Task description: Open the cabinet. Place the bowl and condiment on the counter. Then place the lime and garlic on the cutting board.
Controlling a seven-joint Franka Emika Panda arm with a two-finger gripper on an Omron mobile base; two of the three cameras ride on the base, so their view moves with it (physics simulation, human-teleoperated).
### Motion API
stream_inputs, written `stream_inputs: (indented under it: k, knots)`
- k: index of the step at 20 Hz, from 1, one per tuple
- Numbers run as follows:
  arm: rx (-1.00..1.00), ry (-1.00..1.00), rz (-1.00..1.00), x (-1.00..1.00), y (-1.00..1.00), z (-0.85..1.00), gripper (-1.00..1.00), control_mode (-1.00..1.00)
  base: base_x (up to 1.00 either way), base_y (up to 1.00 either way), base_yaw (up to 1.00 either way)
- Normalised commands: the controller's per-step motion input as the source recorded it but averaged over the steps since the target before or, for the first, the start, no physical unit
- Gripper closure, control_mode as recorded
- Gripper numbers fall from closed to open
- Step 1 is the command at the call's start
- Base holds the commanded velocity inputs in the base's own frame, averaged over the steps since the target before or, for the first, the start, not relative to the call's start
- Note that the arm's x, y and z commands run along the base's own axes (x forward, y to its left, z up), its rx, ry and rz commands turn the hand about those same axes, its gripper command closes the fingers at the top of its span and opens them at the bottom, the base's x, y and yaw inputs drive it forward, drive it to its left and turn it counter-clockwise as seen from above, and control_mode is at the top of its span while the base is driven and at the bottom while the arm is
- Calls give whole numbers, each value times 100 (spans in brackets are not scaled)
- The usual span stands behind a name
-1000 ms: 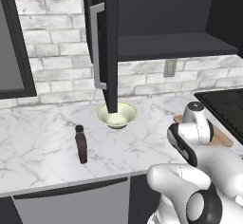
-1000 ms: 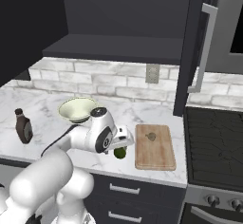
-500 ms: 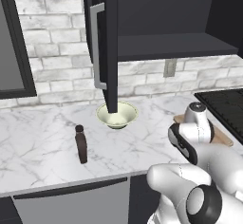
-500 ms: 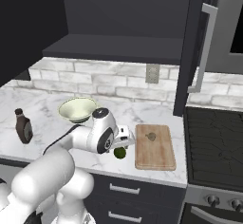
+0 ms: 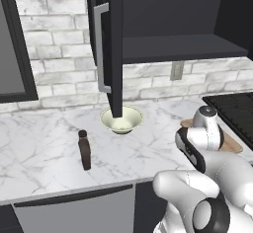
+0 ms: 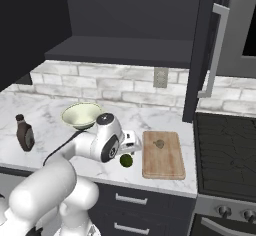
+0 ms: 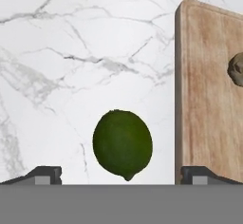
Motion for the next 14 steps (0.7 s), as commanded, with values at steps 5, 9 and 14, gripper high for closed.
stream_inputs:
  k: [5, 9, 14]
  knots:
    - [0, 0, 0, 0, 14, -9, -100, -100, 0, 0, 0]
    - [0, 0, 0, 0, 8, -11, -100, -100, 0, 0, 0]
    - [0, 0, 0, 1, 2, -21, -100, -100, 0, 0, 0]
